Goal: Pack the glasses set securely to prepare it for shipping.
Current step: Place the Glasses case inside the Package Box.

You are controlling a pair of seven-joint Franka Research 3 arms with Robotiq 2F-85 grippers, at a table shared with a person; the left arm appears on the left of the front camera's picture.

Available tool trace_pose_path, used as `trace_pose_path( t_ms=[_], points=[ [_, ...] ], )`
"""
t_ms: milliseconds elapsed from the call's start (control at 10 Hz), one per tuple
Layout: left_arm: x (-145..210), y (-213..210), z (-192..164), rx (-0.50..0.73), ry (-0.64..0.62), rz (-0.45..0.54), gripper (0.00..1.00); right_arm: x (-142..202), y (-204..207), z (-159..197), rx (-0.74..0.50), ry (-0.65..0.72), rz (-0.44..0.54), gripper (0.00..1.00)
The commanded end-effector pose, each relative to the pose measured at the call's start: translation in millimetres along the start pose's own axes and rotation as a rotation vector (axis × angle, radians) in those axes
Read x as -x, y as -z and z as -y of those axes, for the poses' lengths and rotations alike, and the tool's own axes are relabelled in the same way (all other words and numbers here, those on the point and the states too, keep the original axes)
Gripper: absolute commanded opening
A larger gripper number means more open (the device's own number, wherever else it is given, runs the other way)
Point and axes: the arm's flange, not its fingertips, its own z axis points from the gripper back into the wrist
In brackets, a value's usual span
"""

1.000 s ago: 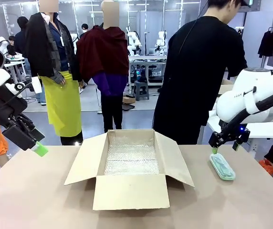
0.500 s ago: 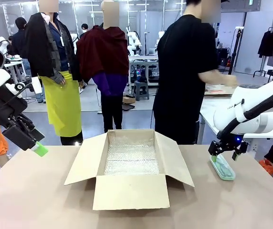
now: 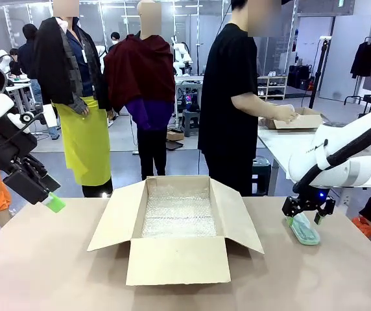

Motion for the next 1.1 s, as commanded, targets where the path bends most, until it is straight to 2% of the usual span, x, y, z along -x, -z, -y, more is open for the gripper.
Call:
trace_pose_path(
  t_ms=[0,200,300,400,500,600,700,1000],
  points=[
    [2,-1,-1,0.002,0.021,-0.007,1.00,-5,10,-5,0.002,0.042,-0.014,1.00],
    [2,-1,-1,0.002,0.021,-0.007,1.00,-4,17,-5,0.001,0.052,-0.031,0.97],
    [2,-1,-1,0.002,0.021,-0.007,1.00,-3,16,-6,-0.005,0.045,-0.029,0.81],
    [2,-1,-1,0.002,0.021,-0.007,1.00,-3,15,-5,-0.001,0.050,-0.025,0.78],
    [2,-1,-1,0.002,0.021,-0.007,1.00,-2,13,-4,-0.006,0.055,-0.024,0.61],
    [2,-1,-1,0.002,0.021,-0.007,1.00,-1,12,-4,-0.007,0.057,-0.025,0.59],
    [2,-1,-1,0.002,0.021,-0.007,1.00,0,10,-4,-0.004,0.058,-0.023,0.42],
    [2,-1,-1,0.002,0.021,-0.007,1.00,1,-28,-5,-0.001,0.041,-0.015,0.40]
  ],
)
